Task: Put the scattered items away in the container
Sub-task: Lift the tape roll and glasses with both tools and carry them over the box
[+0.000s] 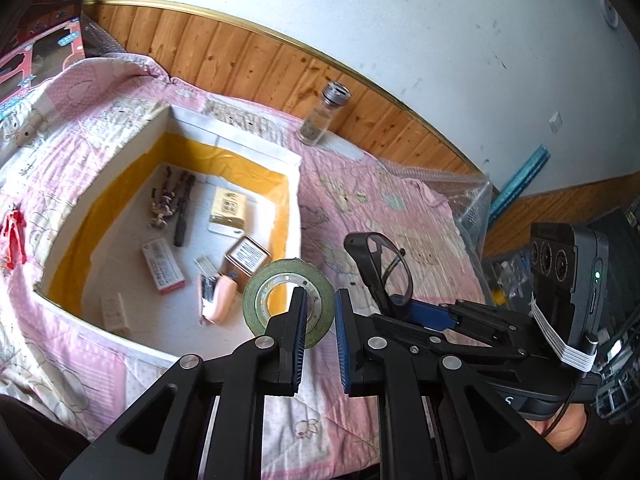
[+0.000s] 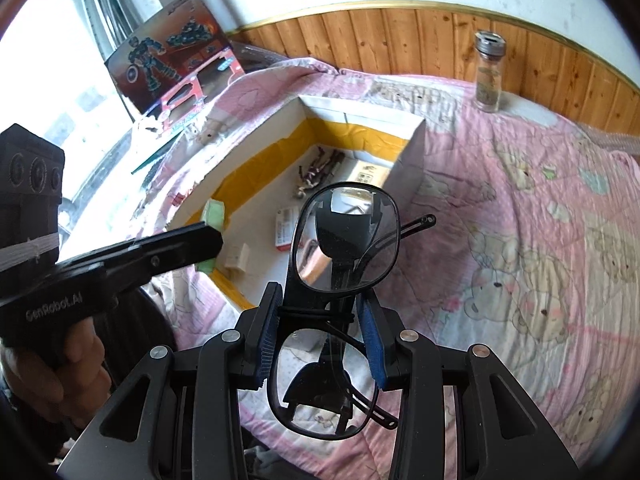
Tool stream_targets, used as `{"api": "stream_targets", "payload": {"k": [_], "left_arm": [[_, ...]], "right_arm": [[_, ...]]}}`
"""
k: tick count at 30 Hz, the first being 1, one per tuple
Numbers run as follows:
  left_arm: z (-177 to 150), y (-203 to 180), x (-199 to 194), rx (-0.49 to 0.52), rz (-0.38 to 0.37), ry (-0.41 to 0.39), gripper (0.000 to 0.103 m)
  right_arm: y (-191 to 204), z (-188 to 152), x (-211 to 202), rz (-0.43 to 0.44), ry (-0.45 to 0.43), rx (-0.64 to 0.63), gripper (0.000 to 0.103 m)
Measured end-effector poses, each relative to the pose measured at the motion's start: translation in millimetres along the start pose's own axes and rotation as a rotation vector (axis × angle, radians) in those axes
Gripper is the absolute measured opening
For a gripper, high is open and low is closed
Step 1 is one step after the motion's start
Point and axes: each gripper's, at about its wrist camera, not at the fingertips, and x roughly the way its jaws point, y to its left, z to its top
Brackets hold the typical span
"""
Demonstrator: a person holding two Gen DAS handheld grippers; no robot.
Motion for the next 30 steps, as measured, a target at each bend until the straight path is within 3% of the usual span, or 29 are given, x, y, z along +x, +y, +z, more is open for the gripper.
{"api": "stream_targets", "payload": {"k": [15,30], "left_arm": [[43,45,-22,-0.057,0.028,-0.088,0.014],[67,80,-17,-0.099,0.053,-0.125,0.014]], "right_arm": [[24,30,20,0.024,-0.002,-0.051,0.040],[33,65,48,0.029,0.010,-0.101,0.040]]}}
